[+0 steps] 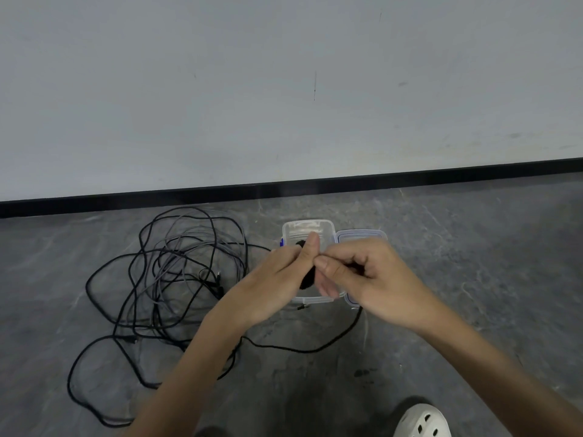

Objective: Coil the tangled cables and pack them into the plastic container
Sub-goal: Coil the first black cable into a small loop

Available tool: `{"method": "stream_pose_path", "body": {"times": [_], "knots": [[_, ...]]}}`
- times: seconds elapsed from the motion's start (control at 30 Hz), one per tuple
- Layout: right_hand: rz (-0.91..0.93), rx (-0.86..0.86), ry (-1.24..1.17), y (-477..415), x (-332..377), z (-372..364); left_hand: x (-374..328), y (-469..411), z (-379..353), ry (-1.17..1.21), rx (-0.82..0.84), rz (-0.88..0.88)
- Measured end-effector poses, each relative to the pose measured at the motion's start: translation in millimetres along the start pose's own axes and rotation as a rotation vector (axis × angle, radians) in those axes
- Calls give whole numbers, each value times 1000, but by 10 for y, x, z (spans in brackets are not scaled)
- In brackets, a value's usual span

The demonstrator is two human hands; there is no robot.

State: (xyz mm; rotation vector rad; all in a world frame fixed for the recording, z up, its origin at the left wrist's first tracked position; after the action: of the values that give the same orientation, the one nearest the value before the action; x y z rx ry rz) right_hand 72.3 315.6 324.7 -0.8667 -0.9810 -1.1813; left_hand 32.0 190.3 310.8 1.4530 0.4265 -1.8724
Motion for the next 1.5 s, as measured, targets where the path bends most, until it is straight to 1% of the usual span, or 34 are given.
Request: {"method": "stream_pose_path", "body": {"times": [0.17,0.27,0.4,0.57,0.93,1.07,1.27,1.5], "knots": [[35,30,-92,-37,-28,74,35,5,-88,134,190,32],[31,-87,-62,-71,-43,171,14,15,-138,180,278,14],[71,-147,-90,-92,-60,220,-52,38,-133,235,340,-34],[90,-148,-101,-106,-74,235,-72,68,-130,316,327,3],[57,-101,-161,-130,-133,204,-78,47,-143,570,303,-67],[51,-75,-149,-146,-146,158,-84,34,-109,667,304,-73],[26,-70,-143,-158,-184,85,-83,0,-59,748,228,-119],[-79,-14,-211,-136,-194,-64,-83,-9,-20,854,175,-147]]}}
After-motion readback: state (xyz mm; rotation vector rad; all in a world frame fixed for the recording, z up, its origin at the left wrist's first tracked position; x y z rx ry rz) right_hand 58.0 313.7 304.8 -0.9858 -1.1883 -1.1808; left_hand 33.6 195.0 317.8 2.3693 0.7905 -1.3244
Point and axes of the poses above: each hand's wrist, its own y-axis away from the middle knuckle, its own z-axis out of the back of the hand, x = y × z, the point moved 4 cm from there along -y, towards the middle knuckle, and after that the axes turned 1 degree about x, right-handed, at the moved point
